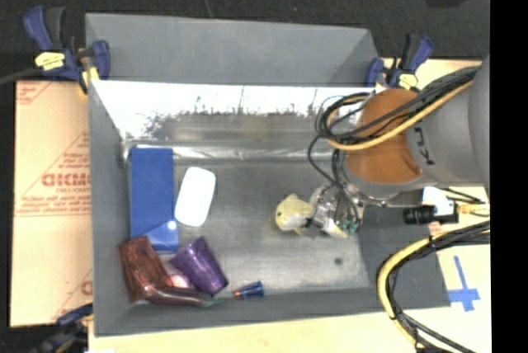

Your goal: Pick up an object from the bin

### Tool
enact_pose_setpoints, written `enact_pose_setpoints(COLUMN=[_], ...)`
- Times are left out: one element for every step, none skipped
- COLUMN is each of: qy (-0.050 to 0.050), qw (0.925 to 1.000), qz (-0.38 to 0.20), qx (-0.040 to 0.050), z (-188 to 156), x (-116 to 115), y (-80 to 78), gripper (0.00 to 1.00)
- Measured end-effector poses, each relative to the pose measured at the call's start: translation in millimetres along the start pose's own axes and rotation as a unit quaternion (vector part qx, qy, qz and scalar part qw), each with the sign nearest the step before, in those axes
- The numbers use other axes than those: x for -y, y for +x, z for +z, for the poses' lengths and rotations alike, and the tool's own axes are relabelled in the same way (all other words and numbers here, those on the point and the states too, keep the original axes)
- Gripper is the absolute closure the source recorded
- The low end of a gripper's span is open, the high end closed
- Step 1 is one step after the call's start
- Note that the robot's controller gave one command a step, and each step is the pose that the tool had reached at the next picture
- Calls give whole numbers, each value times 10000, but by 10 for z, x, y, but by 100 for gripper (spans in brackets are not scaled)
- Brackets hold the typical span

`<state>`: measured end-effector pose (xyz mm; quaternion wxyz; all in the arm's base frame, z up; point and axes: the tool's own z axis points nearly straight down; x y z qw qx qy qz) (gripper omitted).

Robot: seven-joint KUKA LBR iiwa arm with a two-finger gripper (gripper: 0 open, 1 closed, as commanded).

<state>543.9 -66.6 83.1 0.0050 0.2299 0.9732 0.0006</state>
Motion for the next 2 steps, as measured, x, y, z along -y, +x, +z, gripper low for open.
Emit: enact_pose_setpoints(qy=[-10, -9], qw=[10000, 10000], qz=[-5, -10], qx=[16, 13], z=[-211, -387], x=[-6, -1], y=[-12, -13], gripper=[100, 100])
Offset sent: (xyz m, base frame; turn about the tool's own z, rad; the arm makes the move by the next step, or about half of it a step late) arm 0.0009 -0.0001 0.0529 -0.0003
